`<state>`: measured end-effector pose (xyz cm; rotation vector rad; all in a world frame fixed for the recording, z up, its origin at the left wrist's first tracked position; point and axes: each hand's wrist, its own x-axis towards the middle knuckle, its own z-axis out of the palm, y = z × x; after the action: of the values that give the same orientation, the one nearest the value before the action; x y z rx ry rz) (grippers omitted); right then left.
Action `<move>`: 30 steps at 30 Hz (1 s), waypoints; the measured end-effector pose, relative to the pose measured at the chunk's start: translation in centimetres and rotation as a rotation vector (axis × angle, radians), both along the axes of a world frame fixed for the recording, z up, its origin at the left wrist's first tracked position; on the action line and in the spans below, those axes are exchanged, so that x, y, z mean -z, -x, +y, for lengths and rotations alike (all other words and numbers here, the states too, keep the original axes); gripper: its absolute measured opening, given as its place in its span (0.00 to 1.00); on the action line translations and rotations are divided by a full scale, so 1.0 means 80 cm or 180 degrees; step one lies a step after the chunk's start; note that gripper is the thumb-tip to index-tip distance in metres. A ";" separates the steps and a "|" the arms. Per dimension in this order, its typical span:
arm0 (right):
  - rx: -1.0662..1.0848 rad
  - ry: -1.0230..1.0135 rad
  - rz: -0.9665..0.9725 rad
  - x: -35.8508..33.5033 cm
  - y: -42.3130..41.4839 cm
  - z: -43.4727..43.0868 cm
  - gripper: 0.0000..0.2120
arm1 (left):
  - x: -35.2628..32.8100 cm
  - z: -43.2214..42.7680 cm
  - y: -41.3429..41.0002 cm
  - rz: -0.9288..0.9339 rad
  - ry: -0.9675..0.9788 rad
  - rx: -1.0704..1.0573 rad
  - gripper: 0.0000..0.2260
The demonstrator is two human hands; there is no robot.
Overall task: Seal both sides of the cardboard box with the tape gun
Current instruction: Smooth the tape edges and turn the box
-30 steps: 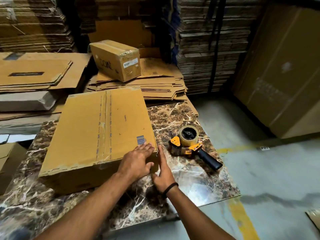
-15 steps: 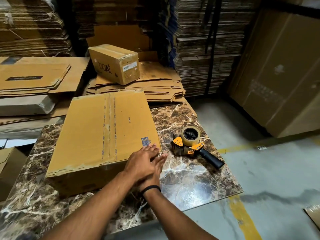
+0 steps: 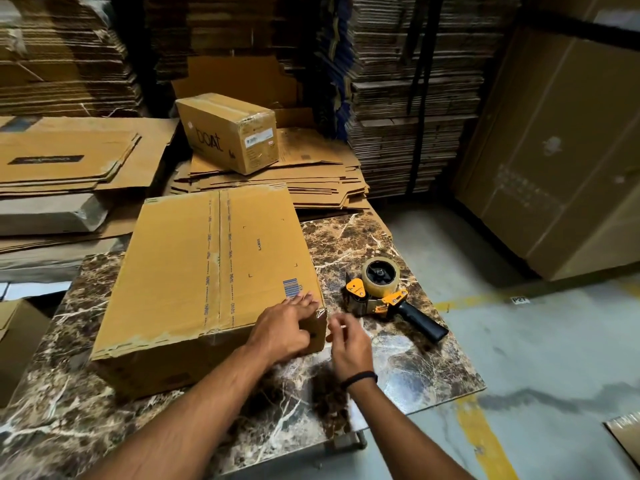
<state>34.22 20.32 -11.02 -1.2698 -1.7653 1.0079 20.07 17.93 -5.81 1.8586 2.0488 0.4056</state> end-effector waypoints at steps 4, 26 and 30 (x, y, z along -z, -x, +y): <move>-0.0416 0.0107 -0.0162 -0.016 0.003 0.049 0.11 | -0.004 0.001 0.002 -0.0263 -0.0016 -0.0137 0.29; -0.1210 -0.2214 -0.0908 0.024 0.007 0.094 0.13 | 0.009 -0.026 0.013 0.0308 -0.0564 -0.0146 0.19; -0.1244 -0.2125 -0.0771 0.021 0.011 0.094 0.13 | 0.016 -0.023 0.006 0.0560 -0.0733 -0.0130 0.16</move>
<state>33.31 27.80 -12.71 -0.6539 -2.3286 0.3857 19.57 16.08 -7.09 2.0530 2.2401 0.5254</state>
